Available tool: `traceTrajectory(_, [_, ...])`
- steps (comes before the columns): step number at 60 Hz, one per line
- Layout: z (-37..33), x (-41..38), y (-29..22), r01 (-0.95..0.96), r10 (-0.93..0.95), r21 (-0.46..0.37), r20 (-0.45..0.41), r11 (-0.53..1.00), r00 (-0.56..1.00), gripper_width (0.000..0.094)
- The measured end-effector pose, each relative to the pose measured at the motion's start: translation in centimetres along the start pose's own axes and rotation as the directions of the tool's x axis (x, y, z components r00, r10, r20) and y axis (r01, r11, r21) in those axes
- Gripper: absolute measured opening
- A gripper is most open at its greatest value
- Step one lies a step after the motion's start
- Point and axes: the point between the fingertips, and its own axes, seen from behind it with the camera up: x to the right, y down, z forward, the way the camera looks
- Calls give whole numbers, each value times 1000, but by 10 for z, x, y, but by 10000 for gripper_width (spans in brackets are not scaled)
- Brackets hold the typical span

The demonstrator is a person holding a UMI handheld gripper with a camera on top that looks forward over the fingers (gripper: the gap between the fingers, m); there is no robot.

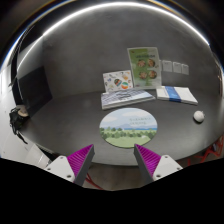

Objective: Arrange mouse

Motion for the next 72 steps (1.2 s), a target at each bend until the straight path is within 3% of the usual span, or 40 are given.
traceTrajectory(9, [-12, 52, 4, -27, 27, -2, -66, 1000, 997, 829])
traceTrajectory(32, [-17, 317, -24, 52, -50, 5, -226, 999, 973, 828])
traceTrajectory(41, [19, 384, -25, 49, -56, -42, -190, 998, 980, 838])
traceTrajectory(45, [35, 391, -39, 20, -22, -17, -147, 1000, 989, 815])
traceTrajectory(53, [65, 417, -61, 26, -31, -30, -165, 999, 986, 802])
traceTrajectory(57, [82, 420, -70, 15, -23, -50, -149, 999, 989, 850])
traceTrajectory(65, [108, 435, -91, -9, -3, -60, -211, 998, 977, 805])
traceTrajectory(67, [111, 434, -92, -8, -6, -62, -220, 998, 976, 742])
traceTrajectory(69, [115, 433, -93, -15, 2, -53, -230, 998, 973, 605])
traceTrajectory(72, [114, 433, -92, -28, 17, -43, -247, 999, 969, 557])
